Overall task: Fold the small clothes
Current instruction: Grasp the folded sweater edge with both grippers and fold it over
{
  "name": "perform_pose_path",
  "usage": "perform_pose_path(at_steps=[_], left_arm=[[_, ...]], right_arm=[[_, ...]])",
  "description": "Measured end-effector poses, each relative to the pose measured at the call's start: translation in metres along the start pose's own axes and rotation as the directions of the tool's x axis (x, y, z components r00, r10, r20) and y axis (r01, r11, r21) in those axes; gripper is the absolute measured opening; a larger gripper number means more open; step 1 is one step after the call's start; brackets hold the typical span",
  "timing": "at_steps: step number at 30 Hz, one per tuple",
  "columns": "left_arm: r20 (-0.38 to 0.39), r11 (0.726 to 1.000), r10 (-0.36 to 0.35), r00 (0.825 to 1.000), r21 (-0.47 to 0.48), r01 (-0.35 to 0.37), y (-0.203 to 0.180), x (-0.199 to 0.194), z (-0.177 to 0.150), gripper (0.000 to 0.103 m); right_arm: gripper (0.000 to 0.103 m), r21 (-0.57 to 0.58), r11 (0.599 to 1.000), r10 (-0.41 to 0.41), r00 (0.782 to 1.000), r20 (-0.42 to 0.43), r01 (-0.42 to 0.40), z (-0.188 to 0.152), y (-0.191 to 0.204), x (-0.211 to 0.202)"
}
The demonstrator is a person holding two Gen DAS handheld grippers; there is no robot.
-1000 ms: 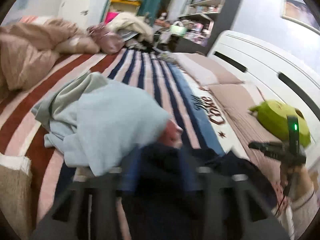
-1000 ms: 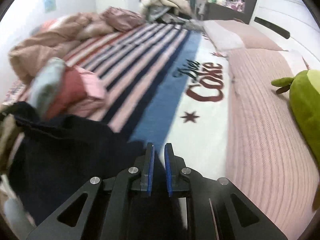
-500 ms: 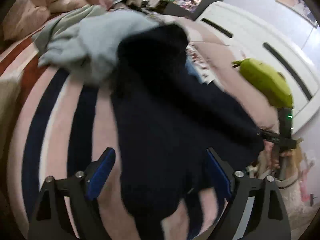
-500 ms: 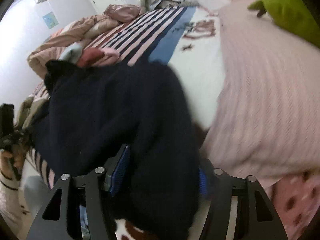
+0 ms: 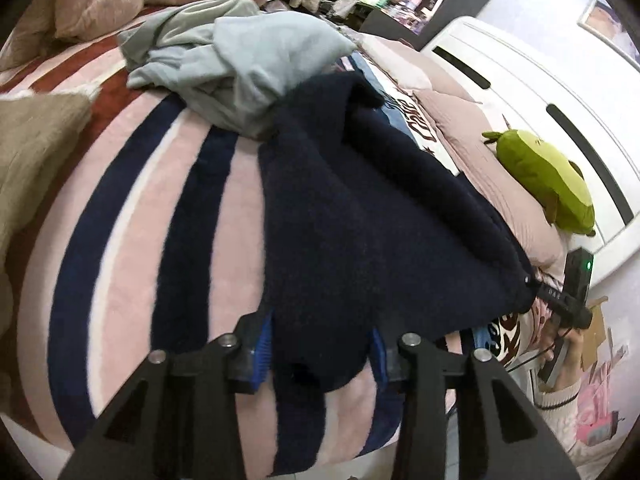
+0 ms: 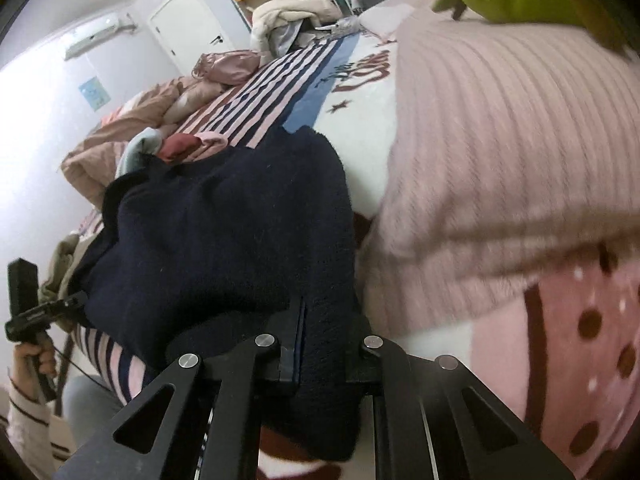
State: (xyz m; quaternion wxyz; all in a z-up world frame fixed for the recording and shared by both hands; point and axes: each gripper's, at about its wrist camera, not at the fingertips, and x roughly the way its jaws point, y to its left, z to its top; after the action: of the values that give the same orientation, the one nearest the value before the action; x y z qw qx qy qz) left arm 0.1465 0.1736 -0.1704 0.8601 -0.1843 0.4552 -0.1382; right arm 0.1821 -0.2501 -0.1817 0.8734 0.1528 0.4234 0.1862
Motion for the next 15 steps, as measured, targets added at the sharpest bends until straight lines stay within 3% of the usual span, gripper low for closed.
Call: perform_pose_path(at_steps=[4,7,8,10,15], left_arm=[[-0.006,0.999,0.023,1.000,-0.029,-0.024,0.006,-0.005,-0.005,0.056],[-0.020,0.998,0.040,0.999,-0.042,-0.040,0.005,-0.011,-0.011,0.066],[-0.018,0.998,0.046,0.999,-0.046,-0.047,0.005,-0.014,-0.013,0.074],[-0.002,0.998,0.026,1.000,-0.053,-0.026,0.001,-0.024,-0.020,0.082],[0.012,0.994,-0.048,0.999,-0.095,0.049,-0.010,-0.033,-0.034,0.085]], right_arm=[[0.009,-0.021,1.000,-0.014,1.000,0.004,0.014,-0.003,0.006,-0.002],[0.023,-0.053,0.995,-0.078,0.997,0.022,0.079,-0.003,0.017,-0.015],[0.027,-0.062,0.993,-0.102,0.994,0.050,0.105,-0.003,0.020,-0.024],[0.030,-0.075,0.990,-0.115,0.988,0.099,0.123,-0.003,0.026,-0.041],[0.030,-0.123,0.992,0.008,0.985,0.175,0.014,-0.006,0.056,-0.068]])
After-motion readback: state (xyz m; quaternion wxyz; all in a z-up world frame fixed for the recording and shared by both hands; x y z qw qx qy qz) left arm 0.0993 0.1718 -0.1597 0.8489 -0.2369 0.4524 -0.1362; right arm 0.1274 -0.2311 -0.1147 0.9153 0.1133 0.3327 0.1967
